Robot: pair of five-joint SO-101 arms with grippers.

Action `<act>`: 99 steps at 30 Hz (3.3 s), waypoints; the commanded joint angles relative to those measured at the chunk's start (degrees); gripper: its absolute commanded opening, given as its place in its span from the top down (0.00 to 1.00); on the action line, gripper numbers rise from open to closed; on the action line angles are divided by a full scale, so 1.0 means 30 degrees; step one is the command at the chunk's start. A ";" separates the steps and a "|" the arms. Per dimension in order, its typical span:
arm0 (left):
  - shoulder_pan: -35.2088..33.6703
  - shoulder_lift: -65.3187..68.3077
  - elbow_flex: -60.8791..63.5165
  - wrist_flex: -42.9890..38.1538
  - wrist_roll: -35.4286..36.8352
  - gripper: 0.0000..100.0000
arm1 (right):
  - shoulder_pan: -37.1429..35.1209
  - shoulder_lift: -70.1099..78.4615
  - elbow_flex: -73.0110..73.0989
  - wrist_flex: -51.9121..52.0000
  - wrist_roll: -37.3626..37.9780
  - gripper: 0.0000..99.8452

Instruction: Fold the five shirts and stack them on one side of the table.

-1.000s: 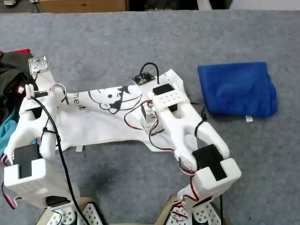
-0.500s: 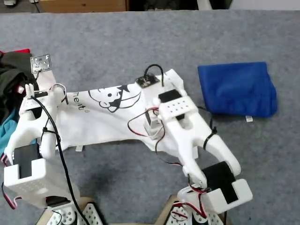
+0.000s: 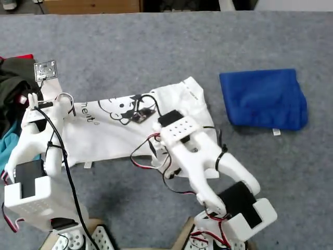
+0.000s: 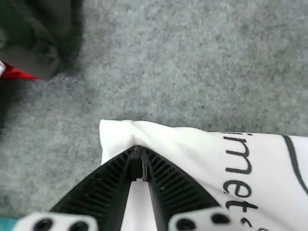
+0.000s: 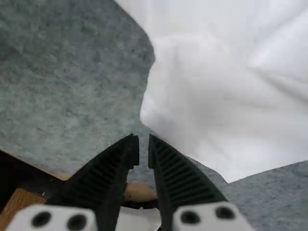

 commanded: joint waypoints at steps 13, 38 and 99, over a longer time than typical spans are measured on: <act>-0.0015 -0.0147 -0.0601 -0.0264 -0.0147 0.97 | 0.1436 0.0923 -0.2330 0.0029 0.1201 0.95; -0.0132 0.0440 -0.0982 -0.0234 -0.0176 0.97 | 0.6711 0.7839 -1.3172 -0.7267 0.2930 0.95; -0.1011 0.2051 -0.3150 0.1407 -0.3429 0.97 | 0.8821 1.7744 -3.8227 0.6330 0.2667 0.95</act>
